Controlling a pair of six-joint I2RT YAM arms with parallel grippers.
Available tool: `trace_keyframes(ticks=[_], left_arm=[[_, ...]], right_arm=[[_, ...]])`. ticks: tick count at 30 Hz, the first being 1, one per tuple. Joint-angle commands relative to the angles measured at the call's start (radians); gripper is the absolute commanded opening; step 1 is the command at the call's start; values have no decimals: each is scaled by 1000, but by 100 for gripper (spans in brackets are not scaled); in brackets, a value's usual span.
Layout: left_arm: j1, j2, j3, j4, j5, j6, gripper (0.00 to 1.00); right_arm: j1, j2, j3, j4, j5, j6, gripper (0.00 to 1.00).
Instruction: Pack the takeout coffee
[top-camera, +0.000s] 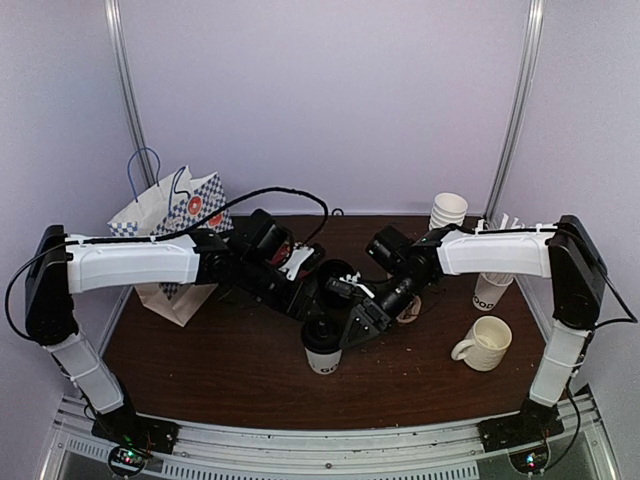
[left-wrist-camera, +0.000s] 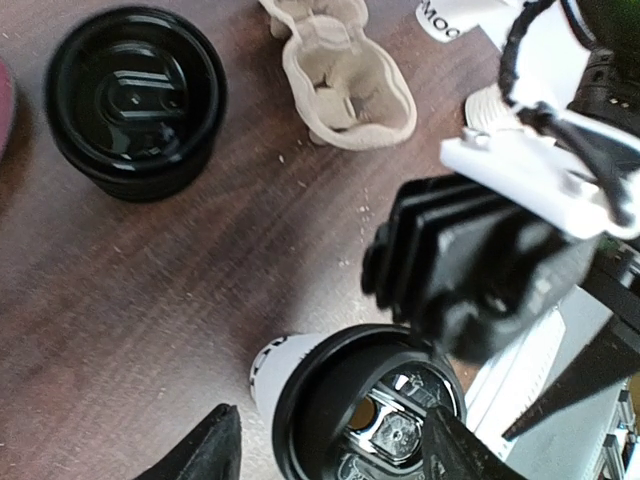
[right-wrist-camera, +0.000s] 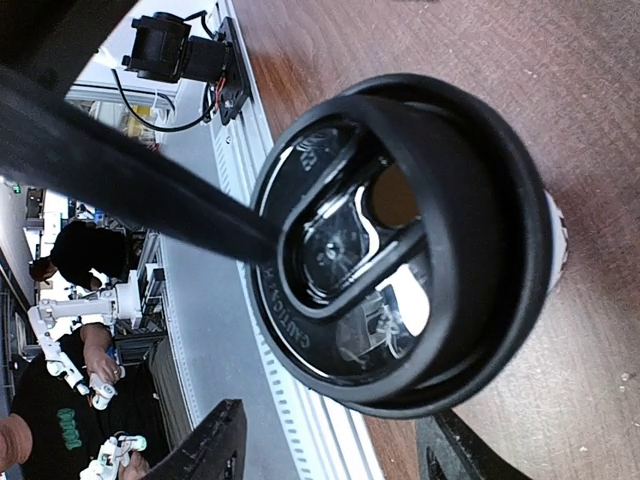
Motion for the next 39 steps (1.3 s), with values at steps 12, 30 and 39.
trace_keyframes(ticks=[12,30,39], left_arm=[[-1,24,-38,29,42,5,52],[0,38,-70,19,50,5,43],[0,47,-95,7,28,-8,43]], right_arm=[[11,67,61,7,32,27,58],[-4,134,96,-20,191,55,56],[-11,226,132,-124,530,25,54]])
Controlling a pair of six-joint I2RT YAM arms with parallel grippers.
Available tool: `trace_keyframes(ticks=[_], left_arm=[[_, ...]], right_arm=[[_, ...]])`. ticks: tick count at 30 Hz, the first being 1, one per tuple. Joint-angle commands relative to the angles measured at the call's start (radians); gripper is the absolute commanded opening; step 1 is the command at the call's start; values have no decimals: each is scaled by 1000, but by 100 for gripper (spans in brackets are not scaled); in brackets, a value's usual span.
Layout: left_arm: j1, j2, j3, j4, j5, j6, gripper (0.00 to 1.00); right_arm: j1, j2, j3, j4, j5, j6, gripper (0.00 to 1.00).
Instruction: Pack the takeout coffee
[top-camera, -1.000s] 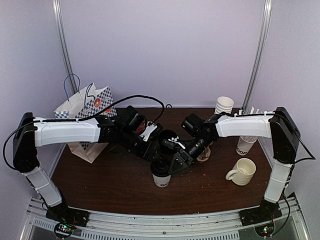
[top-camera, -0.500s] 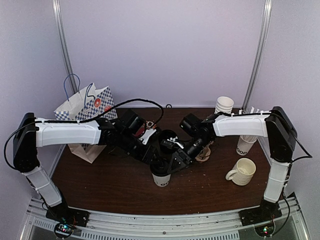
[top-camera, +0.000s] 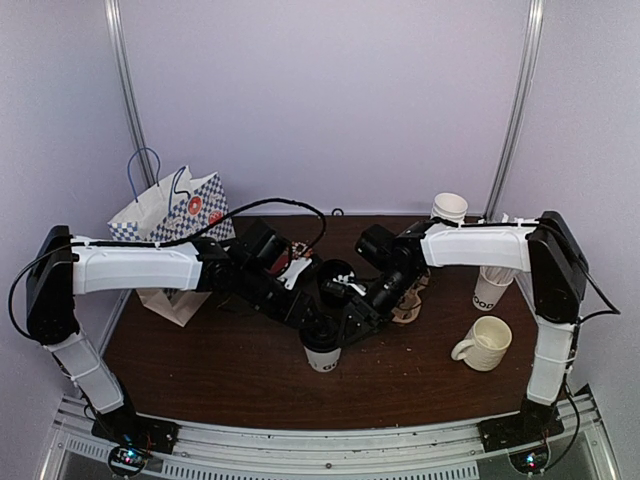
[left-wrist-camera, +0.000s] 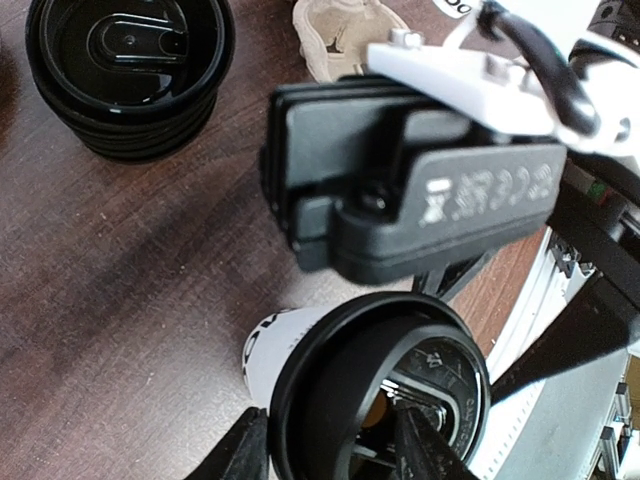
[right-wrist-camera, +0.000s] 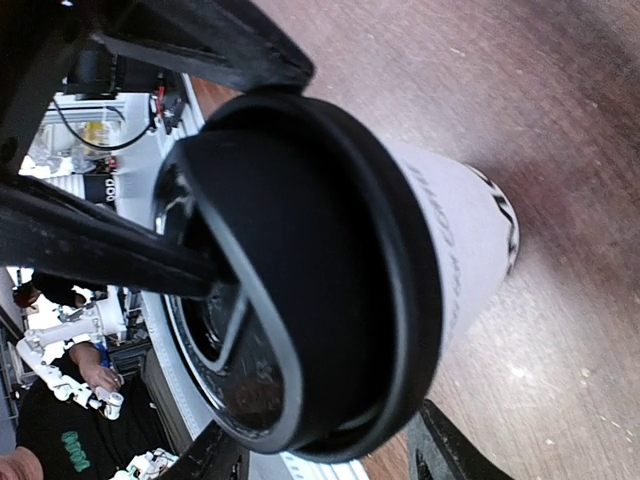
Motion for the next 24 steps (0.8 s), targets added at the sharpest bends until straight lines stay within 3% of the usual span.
trace_keyframes(ticks=[1,9,15,20,21,22,24], left_arm=[[0,34,-38,-28,-13,0,43],[-1,25,-16,-34,-11,14,46],[-1,-34,51,-34,-19,44,64],[-1,-53,91,-67,-43,63,74],[0,-55,92,-70,-53,66,88],[-1,-57,92,-74,-64,70,92],[-1,-65,86,-75,-78,77,93]], right_arm=[[-18,116,-8,-2,409,-4,53],[-33,61,51,-22,201,-92,53],[-47,-21,122,-116,80,-189,56],[-59,-75,130,-157,99,-235,59],[-60,-85,125,-159,110,-244,59],[-60,-94,122,-162,123,-256,59],[-60,-109,117,-163,147,-273,59]])
